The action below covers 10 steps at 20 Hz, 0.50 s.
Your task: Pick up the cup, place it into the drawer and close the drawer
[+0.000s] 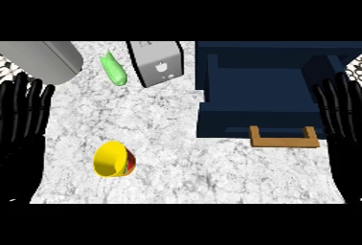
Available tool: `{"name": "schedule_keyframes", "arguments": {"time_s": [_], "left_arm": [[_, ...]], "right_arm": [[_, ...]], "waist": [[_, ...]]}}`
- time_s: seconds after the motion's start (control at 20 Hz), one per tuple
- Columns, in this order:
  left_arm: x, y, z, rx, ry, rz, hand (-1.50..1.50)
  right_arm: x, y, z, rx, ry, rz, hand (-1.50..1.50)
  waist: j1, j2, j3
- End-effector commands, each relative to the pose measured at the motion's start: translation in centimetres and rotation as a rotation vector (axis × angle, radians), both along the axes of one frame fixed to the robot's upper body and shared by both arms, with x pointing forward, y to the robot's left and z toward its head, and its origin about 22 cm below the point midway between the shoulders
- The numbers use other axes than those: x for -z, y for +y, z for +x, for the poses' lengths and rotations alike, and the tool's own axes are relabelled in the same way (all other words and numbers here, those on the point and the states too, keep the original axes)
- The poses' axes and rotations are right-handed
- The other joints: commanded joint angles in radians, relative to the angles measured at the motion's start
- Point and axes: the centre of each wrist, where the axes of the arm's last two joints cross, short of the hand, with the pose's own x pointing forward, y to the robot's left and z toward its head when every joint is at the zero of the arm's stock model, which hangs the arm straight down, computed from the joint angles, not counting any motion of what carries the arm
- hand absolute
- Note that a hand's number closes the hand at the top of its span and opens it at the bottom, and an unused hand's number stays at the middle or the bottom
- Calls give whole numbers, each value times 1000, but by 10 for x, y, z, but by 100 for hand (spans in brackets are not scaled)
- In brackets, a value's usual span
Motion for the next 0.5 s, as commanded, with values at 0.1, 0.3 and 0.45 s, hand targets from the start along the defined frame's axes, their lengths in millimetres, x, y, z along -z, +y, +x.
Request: {"name": "schedule_keyframes", "arguments": {"time_s": [0.1, 0.3, 0.45], "left_arm": [[5, -4, -11, 153, 1, 21, -150], [20, -20, -23, 348, 135, -125, -150], [9, 0, -26, 354, 149, -118, -150]], "right_arm": [[17, -16, 7, -2, 63, 22, -150], [21, 0, -3, -90, 143, 105, -150], [9, -7, 4, -82, 135, 116, -150]], "waist": [[-13, -20, -3], [-10, -22, -3], [-10, -21, -3]]}}
